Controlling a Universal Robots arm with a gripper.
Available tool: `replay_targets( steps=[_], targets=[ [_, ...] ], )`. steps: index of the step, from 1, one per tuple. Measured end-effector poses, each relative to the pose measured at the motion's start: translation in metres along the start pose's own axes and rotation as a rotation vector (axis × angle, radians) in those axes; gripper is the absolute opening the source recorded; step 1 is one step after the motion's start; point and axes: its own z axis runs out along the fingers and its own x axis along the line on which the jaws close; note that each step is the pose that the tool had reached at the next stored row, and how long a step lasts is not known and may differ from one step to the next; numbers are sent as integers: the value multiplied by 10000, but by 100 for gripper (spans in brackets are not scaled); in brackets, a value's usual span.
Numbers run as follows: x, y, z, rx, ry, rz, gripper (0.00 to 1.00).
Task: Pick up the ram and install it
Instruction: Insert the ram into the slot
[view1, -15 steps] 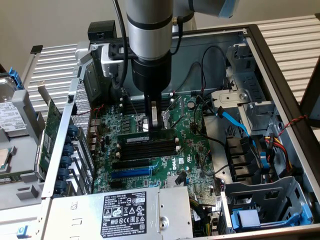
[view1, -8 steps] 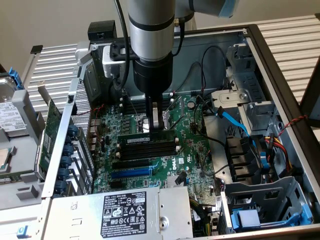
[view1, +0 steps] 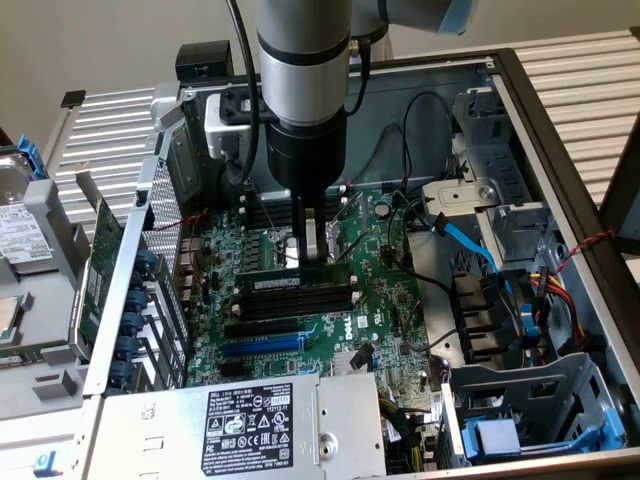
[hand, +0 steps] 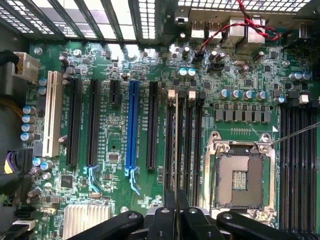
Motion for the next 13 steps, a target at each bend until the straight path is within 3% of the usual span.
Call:
replay_targets(
  steps=[13],
  targets=[
    [3,3,23,77,-4,43,13]
  ],
)
